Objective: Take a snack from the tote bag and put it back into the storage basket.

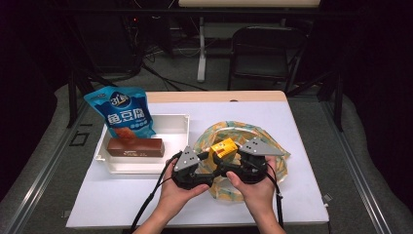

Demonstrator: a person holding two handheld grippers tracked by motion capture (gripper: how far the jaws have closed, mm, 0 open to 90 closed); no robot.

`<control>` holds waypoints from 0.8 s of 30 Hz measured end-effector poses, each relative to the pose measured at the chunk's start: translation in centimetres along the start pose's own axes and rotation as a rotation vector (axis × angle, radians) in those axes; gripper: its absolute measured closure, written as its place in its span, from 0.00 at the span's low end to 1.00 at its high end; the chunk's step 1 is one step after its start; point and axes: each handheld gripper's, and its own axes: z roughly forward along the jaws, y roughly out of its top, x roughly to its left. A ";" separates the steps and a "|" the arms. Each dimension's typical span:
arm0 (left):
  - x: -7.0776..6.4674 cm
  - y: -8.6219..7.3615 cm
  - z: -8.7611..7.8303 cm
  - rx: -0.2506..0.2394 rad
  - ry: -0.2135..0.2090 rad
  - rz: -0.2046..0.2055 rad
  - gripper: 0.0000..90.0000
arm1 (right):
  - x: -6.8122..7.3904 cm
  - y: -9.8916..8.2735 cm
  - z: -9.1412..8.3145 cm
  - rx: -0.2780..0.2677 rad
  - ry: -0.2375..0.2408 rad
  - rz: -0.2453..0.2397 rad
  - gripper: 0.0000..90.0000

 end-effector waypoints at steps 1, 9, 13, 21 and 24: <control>0.0 0.0 0.0 0.000 -0.022 -0.004 0.35 | 0.2 0.0 0.1 0.003 0.006 -0.005 0.33; -0.1 -0.2 -0.5 0.010 -0.013 0.018 0.51 | 1.5 0.0 0.5 0.010 0.043 -0.020 0.33; -0.3 -0.2 -1.0 0.007 0.002 0.046 0.55 | 1.7 0.0 0.7 0.005 0.055 -0.021 0.32; 1.1 -0.7 -2.0 -0.015 0.020 -0.016 0.57 | 2.0 0.1 0.1 -0.046 0.121 -0.021 0.16; 2.0 -0.7 -2.9 -0.026 0.024 -0.027 0.57 | 1.8 0.3 -0.8 -0.074 0.121 -0.025 0.16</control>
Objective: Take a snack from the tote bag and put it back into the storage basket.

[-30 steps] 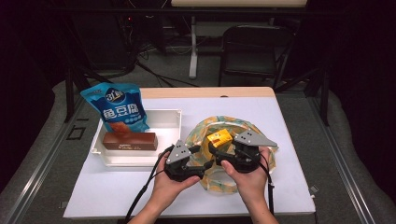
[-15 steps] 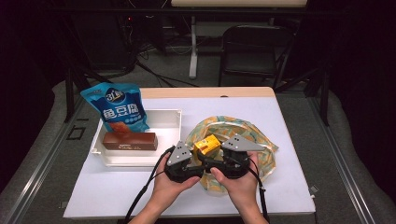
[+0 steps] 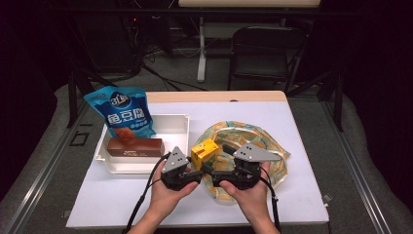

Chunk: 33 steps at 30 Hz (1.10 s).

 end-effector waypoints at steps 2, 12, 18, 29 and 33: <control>0.6 0.1 -0.6 -0.010 0.030 -0.007 0.57 | -0.3 0.1 -0.6 -0.022 0.009 0.017 0.16; 4.3 0.0 -3.8 -0.044 0.092 -0.048 0.57 | -2.6 -1.7 -2.0 -0.004 -0.055 0.041 0.16; 6.3 -0.7 -4.8 -0.072 0.148 -0.100 0.57 | -3.8 -3.3 -2.5 0.022 -0.093 0.064 0.17; 8.8 -2.6 -4.2 -0.057 0.207 -0.150 0.57 | -5.0 -4.8 -3.4 0.041 -0.132 0.078 0.18; 9.3 -3.2 -3.3 -0.050 0.209 -0.173 0.57 | -5.3 -5.2 -3.5 0.044 -0.141 0.090 0.18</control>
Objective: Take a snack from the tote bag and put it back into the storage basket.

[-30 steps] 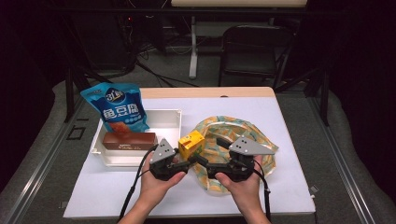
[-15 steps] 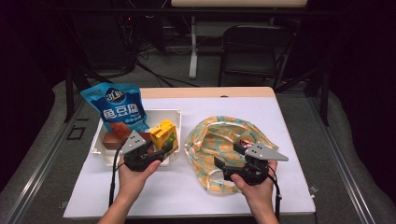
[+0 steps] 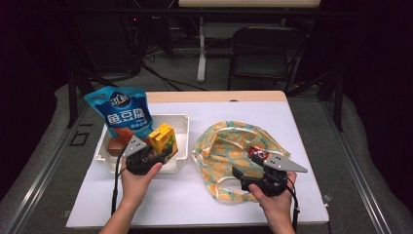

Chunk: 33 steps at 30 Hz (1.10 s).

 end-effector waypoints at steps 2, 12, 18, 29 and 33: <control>0.1 -0.2 0.5 0.006 -0.002 0.004 0.57 | -0.1 -0.1 0.0 0.004 -0.003 -0.001 0.18; 0.6 -1.5 2.7 0.058 0.011 0.015 0.57 | -0.3 -0.5 0.1 0.009 -0.007 0.007 0.18; 0.8 -2.5 3.2 0.075 0.017 -0.006 0.57 | -0.7 -0.6 0.1 0.006 -0.010 0.020 0.19; 1.1 -3.5 4.1 0.114 0.018 0.003 0.57 | -1.0 -0.9 0.2 0.004 -0.016 0.025 0.19; 0.7 -3.7 4.1 0.125 0.031 0.061 0.56 | -1.0 -1.0 0.2 0.008 -0.018 0.024 0.20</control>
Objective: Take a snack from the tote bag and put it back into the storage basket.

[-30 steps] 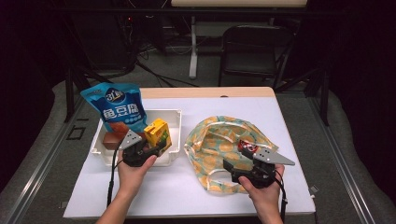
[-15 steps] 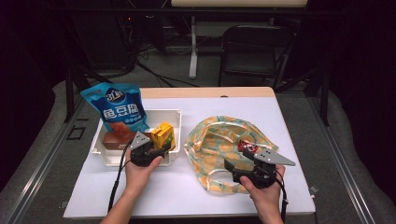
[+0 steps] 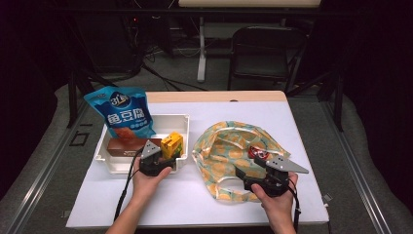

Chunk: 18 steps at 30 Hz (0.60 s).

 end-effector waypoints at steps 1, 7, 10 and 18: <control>-0.2 0.0 0.0 0.004 0.007 0.015 0.55 | -0.1 0.0 0.0 0.005 -0.002 -0.003 0.20; -0.2 -0.1 -0.2 0.034 0.013 0.019 0.53 | -0.4 -0.2 -0.2 0.006 -0.012 0.003 0.20; -0.1 -0.2 -0.7 0.040 0.031 0.028 0.50 | -0.5 -0.3 -0.1 0.005 -0.012 0.008 0.20; -0.4 -0.4 -3.8 0.008 -0.001 0.006 0.34 | -0.5 -0.4 0.1 0.016 -0.005 -0.001 0.20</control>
